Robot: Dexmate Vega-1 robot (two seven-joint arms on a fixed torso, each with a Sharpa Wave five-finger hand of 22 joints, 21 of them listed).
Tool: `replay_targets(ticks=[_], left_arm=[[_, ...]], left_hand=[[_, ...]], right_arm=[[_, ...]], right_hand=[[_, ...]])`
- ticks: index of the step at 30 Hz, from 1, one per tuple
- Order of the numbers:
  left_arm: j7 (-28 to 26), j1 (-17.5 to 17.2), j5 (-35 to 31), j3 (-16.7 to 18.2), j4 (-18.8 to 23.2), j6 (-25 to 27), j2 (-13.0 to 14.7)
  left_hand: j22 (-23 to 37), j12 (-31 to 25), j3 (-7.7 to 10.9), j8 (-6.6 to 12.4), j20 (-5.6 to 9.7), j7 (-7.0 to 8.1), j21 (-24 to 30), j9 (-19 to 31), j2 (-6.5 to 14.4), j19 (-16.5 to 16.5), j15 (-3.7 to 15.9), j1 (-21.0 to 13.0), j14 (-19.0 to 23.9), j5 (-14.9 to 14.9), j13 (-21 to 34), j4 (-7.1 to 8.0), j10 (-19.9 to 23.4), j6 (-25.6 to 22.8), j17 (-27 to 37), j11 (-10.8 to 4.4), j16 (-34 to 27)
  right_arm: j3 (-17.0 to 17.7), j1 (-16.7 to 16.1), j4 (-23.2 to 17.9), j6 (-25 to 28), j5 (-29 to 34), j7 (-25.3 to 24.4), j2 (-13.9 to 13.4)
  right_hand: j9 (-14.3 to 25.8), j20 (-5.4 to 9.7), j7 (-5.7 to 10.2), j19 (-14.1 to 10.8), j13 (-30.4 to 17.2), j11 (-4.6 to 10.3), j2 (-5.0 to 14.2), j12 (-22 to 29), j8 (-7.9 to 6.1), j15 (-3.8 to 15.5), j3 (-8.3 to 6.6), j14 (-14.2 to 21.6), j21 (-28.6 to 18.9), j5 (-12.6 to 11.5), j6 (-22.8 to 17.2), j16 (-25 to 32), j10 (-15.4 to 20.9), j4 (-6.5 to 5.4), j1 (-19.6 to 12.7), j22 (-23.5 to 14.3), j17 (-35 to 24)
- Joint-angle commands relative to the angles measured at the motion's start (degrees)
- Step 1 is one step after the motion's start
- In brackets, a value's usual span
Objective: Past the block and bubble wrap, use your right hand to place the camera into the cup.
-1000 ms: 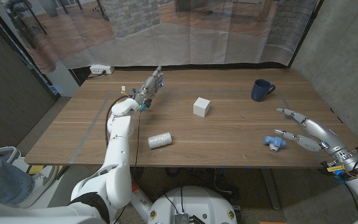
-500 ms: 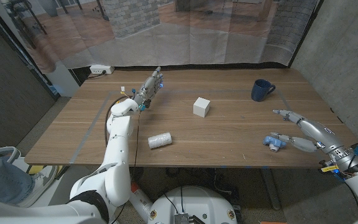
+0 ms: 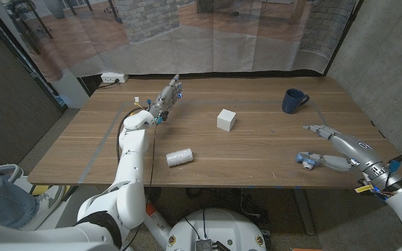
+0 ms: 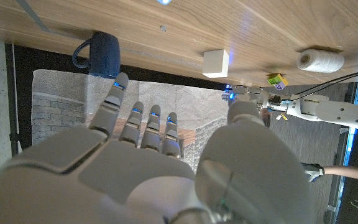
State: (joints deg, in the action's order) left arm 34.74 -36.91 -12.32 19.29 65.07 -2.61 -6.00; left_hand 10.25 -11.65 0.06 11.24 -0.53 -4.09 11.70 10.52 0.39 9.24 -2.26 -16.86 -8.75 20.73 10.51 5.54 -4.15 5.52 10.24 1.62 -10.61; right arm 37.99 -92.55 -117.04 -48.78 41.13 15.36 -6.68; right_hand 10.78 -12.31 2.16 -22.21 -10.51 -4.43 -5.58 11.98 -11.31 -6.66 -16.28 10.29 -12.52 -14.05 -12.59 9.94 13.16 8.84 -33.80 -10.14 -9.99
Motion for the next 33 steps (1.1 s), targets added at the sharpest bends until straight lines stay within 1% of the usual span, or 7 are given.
replay_targets(ticks=[1, 3, 8, 13, 20, 28, 33], left_arm=[[0.09, 0.71, 0.22, 0.47, -1.35, -0.33, 0.37], [0.07, 0.79, 0.19, 0.49, -1.58, -0.32, 0.4], [0.1, 0.97, 0.22, 0.57, -2.29, -0.64, 0.49], [0.03, 0.97, 0.27, 0.71, -2.68, -0.85, 0.52], [-0.01, 0.92, 0.31, 0.81, -2.77, -0.98, 0.51], [-0.07, 0.91, 0.18, 0.75, -2.62, -0.91, 0.53], [-0.18, 0.79, 0.04, 0.73, -2.1, -0.55, 0.51]], left_hand=[[0.21, -0.1, -0.43, 0.24, -0.27, 0.23, -0.16, 0.23, 0.29, -0.14, 0.13, -0.42, 0.18, 0.01, 0.24, 0.06, -0.15, -0.21, 0.31, -0.31, -0.22], [0.21, -0.06, -0.47, 0.21, -0.2, 0.27, -0.18, 0.23, 0.31, -0.08, 0.11, -0.44, 0.15, 0.0, 0.24, 0.05, -0.23, -0.15, 0.31, -0.28, -0.2], [0.21, -0.11, -0.54, 0.24, -0.28, 0.22, -0.15, 0.23, 0.34, -0.14, 0.09, -0.46, 0.23, -0.01, 0.24, 0.06, -0.11, -0.27, 0.31, -0.19, -0.23], [0.21, -0.13, -0.6, 0.25, -0.29, 0.21, -0.15, 0.23, 0.37, -0.12, 0.04, -0.49, 0.24, -0.01, 0.24, 0.06, -0.04, -0.34, 0.31, 0.0, -0.23], [0.22, -0.1, -0.69, 0.28, -0.24, 0.13, -0.14, 0.24, 0.4, -0.14, -0.02, -0.52, 0.32, -0.02, 0.24, 0.06, -0.1, -0.47, 0.31, 0.08, -0.25], [0.22, -0.13, -0.79, 0.28, -0.16, 0.15, -0.14, 0.23, 0.45, -0.13, 0.03, -0.57, 0.3, -0.03, 0.24, 0.06, 0.01, -0.52, 0.31, 0.01, -0.23], [0.22, -0.09, -0.85, 0.28, -0.21, 0.15, -0.13, 0.23, 0.47, -0.16, 0.01, -0.59, 0.3, -0.03, 0.24, 0.06, -0.07, -0.57, 0.31, 0.07, -0.22]], right_arm=[[-0.92, -1.86, -4.03, 4.44, 6.01, -1.54, -0.99], [-1.2, -2.1, -4.34, 5.33, 5.99, -1.23, -1.36], [-1.61, -2.72, -5.51, 7.25, 7.7, -1.54, -1.84], [-1.83, -3.42, -7.15, 8.91, 10.14, -1.87, -2.74], [-2.27, -4.34, -8.85, 11.22, 12.62, -2.15, -3.72], [-3.25, -5.2, -10.52, 14.09, 16.01, -2.27, -4.96], [-3.64, -5.11, -10.09, 15.59, 16.78, -2.03, -6.44]], right_hand=[[0.34, -0.21, 0.64, 0.85, -0.23, 0.09, -0.77, -0.27, 0.08, -0.09, 0.2, -0.64, 0.36, -0.25, -0.12, 0.01, -0.82, -0.2, 0.32, -0.12, -0.3], [0.34, -0.22, 0.75, 0.93, -0.23, 0.0, -0.85, -0.29, 0.18, -0.13, 0.26, -0.7, 0.43, -0.29, 0.13, 0.04, -0.92, -0.25, 0.37, -0.13, -0.3], [0.29, -0.11, 2.91, -0.35, -0.19, 0.04, -1.24, -0.17, 0.45, -0.58, 0.62, 0.52, 0.2, -0.69, 1.18, 0.73, -0.86, -0.45, 0.41, -0.24, -0.26], [0.26, -0.02, 3.3, -1.83, -0.15, 0.05, -1.45, -0.1, 0.83, -0.58, 0.84, 1.21, -0.2, -0.91, 2.51, 0.9, -0.74, -0.56, 0.42, -0.31, -0.22], [0.24, 0.12, 2.77, -5.08, -0.14, -0.19, -1.7, -0.19, 1.06, -0.51, 1.19, 1.51, -1.1, -1.27, 4.38, 0.82, -1.13, -0.69, 0.33, -0.42, -0.18], [0.26, 0.37, 1.3, -12.59, -0.13, -0.34, -2.16, -0.38, 0.95, -0.6, 1.94, 3.63, -2.89, -1.89, 7.55, 1.09, -2.24, -0.78, -0.17, -0.37, -0.17], [0.28, 0.45, 1.29, -14.99, -0.13, -0.89, -2.31, -0.32, 0.75, -0.78, 2.24, 4.56, -3.43, -1.97, 7.83, 1.22, -2.29, -0.86, -0.19, -0.32, -0.19]])
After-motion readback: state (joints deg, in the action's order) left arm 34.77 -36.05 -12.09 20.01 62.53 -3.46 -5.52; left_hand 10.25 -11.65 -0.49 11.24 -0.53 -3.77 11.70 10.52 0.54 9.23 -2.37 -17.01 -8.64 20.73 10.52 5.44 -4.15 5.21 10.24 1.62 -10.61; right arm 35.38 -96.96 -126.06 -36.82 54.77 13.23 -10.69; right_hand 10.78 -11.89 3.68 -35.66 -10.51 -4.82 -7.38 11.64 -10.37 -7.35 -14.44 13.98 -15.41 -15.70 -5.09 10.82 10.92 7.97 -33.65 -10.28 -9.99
